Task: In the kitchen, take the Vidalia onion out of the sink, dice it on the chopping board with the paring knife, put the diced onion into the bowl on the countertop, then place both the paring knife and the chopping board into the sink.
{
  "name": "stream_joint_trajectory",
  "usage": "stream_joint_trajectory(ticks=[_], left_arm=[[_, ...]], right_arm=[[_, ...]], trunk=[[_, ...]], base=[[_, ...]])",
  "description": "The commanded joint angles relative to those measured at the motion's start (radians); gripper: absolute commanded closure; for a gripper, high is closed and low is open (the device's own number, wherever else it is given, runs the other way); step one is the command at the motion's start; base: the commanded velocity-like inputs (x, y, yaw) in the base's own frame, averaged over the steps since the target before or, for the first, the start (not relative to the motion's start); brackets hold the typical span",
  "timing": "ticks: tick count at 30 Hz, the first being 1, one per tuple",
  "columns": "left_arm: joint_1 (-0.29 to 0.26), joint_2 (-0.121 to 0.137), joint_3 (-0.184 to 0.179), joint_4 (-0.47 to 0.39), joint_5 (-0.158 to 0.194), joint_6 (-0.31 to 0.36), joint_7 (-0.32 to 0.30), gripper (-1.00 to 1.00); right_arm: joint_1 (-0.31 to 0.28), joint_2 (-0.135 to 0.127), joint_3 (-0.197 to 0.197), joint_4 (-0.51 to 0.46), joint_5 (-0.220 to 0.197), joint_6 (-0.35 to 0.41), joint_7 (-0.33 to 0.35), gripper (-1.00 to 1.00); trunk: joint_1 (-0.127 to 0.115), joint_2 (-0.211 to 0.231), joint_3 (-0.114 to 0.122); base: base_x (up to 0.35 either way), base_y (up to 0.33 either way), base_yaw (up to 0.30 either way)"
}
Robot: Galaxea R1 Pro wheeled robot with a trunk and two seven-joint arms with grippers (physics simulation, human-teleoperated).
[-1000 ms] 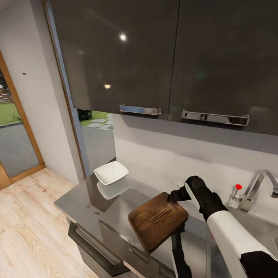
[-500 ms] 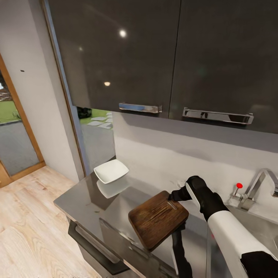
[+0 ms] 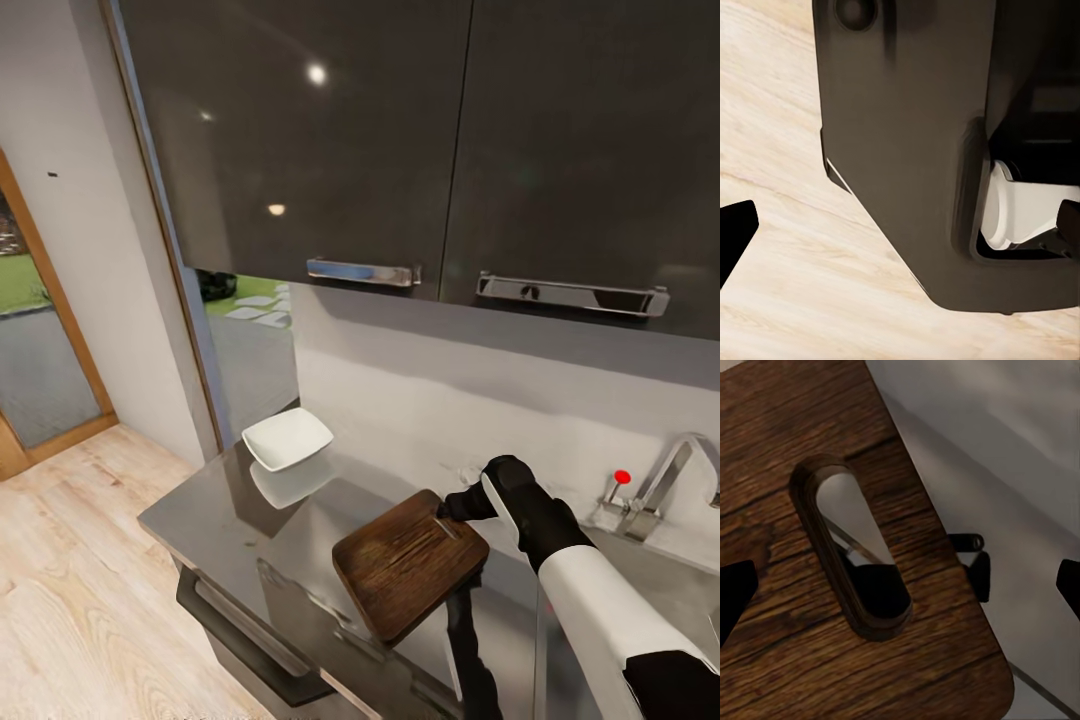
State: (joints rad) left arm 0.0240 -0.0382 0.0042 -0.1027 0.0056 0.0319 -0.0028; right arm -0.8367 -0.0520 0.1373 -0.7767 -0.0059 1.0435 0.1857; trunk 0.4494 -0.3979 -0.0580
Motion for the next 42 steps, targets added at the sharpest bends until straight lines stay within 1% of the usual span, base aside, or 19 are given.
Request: stream_joint_trajectory(ticks=[1, 7, 17, 20, 23, 26, 42], left_arm=[[0.001, 0.0, 0.0, -0.003, 0.001, 0.003, 0.0, -1.0], [0.001, 0.0, 0.0, -0.003, 0.001, 0.004, 0.0, -1.0], [0.001, 0.0, 0.0, -0.003, 0.001, 0.003, 0.0, -1.0], [0.001, 0.0, 0.0, -0.003, 0.001, 0.003, 0.0, -1.0], [0.001, 0.0, 0.0, -0.003, 0.001, 0.003, 0.0, -1.0], [0.001, 0.0, 0.0, -0.003, 0.001, 0.003, 0.0, -1.0], [0.001, 0.0, 0.0, -0.003, 0.001, 0.003, 0.0, -1.0]], right_arm=[[-0.001, -0.001, 0.004, -0.001, 0.0, 0.004, 0.002, -1.0], [-0.001, -0.002, 0.003, -0.001, 0.0, 0.004, 0.001, -1.0], [-0.001, -0.004, 0.001, -0.001, 0.0, 0.003, 0.001, -1.0], [-0.001, -0.005, 0.001, -0.001, 0.0, 0.003, -0.011, -1.0], [-0.001, -0.007, 0.0, -0.001, 0.0, 0.003, -0.052, -1.0], [-0.001, -0.008, -0.001, -0.001, 0.0, 0.003, -0.069, -1.0], [-0.001, -0.008, 0.001, -0.001, 0.0, 0.003, -0.072, -1.0]], trunk=[[0.001, -0.002, -0.003], [0.001, -0.002, -0.011], [0.001, -0.002, -0.015], [0.001, -0.002, -0.018], [0.001, -0.002, -0.022], [0.001, -0.002, -0.026], [0.001, -0.002, -0.043]], base=[[0.0, 0.0, 0.0], [0.0, 0.0, 0.0], [0.0, 0.0, 0.0], [0.0, 0.0, 0.0], [0.0, 0.0, 0.0], [0.0, 0.0, 0.0], [0.0, 0.0, 0.0]])
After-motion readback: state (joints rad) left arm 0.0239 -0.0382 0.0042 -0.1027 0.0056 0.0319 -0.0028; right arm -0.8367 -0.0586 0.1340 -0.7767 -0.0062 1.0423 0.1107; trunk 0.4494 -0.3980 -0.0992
